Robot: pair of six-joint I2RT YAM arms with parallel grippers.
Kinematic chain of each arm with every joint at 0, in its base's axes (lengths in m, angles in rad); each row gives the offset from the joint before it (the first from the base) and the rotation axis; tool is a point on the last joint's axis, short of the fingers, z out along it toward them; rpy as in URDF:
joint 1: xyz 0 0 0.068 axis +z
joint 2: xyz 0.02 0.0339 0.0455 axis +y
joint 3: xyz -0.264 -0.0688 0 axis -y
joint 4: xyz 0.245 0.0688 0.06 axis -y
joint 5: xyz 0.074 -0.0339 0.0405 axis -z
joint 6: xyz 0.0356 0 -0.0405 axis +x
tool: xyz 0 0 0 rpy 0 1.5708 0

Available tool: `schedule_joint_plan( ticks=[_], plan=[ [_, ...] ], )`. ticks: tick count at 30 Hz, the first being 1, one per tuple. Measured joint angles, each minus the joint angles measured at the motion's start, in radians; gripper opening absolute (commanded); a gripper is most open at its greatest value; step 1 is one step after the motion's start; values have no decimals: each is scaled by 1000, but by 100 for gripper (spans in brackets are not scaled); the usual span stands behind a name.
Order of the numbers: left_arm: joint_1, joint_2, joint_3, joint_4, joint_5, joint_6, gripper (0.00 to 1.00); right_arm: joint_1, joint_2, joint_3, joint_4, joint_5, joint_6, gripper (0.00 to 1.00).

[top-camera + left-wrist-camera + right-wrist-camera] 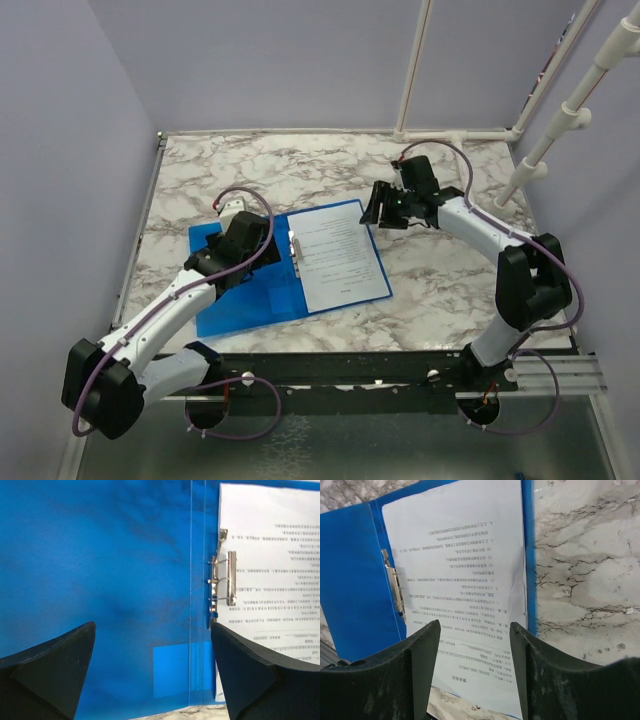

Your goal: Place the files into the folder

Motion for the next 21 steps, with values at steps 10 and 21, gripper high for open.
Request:
schedule_joint_plan(
  ticks=[10, 21],
  plan=[
    [117, -41, 93, -106, -96, 62, 99, 83, -86, 5, -18, 32, -19, 60],
    [190, -115, 104, -145, -109, 128, 99, 280, 15, 154, -53, 117, -11, 55]
  ],
)
